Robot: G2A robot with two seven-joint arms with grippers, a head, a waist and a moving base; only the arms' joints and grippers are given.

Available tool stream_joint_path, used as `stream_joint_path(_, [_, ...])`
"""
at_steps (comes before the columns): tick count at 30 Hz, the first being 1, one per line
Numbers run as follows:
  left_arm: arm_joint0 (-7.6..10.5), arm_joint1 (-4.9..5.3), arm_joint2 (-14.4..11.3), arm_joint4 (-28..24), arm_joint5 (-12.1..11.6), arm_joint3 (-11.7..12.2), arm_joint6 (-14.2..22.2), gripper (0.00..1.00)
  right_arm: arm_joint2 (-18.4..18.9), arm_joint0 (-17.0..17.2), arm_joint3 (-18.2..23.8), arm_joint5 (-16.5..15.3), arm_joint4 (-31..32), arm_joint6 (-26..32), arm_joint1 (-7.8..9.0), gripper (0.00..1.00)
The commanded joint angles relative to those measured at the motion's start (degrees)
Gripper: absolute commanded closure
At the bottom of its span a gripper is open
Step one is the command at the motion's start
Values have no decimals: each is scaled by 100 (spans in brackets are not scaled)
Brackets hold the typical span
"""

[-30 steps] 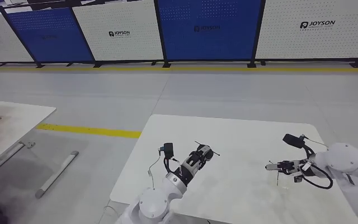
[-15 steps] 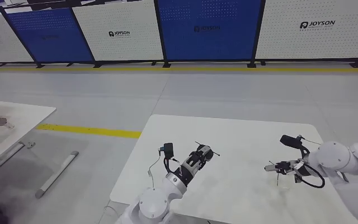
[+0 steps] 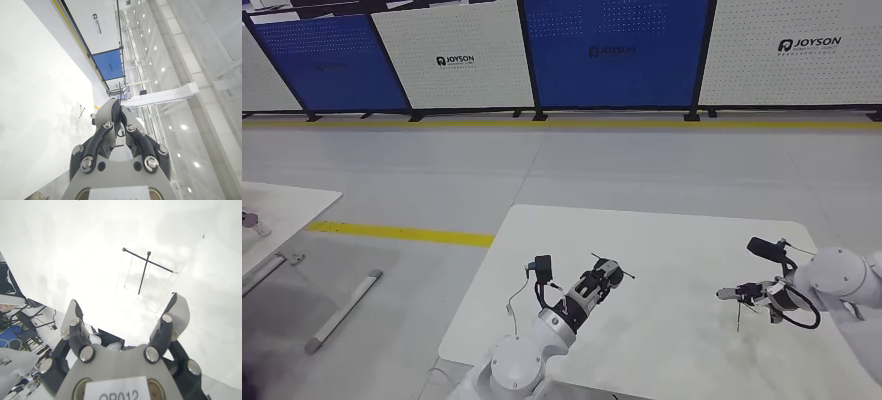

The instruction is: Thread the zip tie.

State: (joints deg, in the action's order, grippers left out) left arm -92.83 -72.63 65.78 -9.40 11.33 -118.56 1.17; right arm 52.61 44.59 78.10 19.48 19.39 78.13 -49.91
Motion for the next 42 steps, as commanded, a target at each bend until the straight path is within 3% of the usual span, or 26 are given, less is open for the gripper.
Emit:
stream_joint_path(1, [0, 0, 0, 0, 0, 0, 0, 100, 51, 28, 22, 0, 18, 21, 6, 17])
stream_joint_path(2, [0, 0, 0, 0, 0, 0, 0, 100, 92, 49, 40, 0, 21, 51, 13, 31])
stream_joint_path(3, [0, 0, 0, 0, 0, 0, 0, 100, 117, 65, 56, 0, 34, 70, 17, 34])
stream_joint_path(5, [0, 0, 0, 0, 0, 0, 0, 100, 147, 93, 72, 0, 77, 149, 22, 51])
stream_joint_path(6, [0, 0, 0, 0, 0, 0, 0, 100, 136, 103, 53, 0, 111, 151, 20, 53])
stream_joint_path(21, [0, 0, 0, 0, 0, 0, 0, 100, -435, -342, -754, 0, 173, 151, -195, 58])
stream_joint_path(32, [0, 0, 0, 0, 0, 0, 0, 100, -842, -659, -1313, 0, 328, 151, -442, 65])
stream_joint_path(37, [0, 0, 0, 0, 0, 0, 0, 100, -932, -732, -1468, 0, 391, 151, -557, 61])
stream_joint_path(42, [0, 0, 0, 0, 0, 0, 0, 100, -1018, -802, -1643, 0, 446, 151, -674, 64])
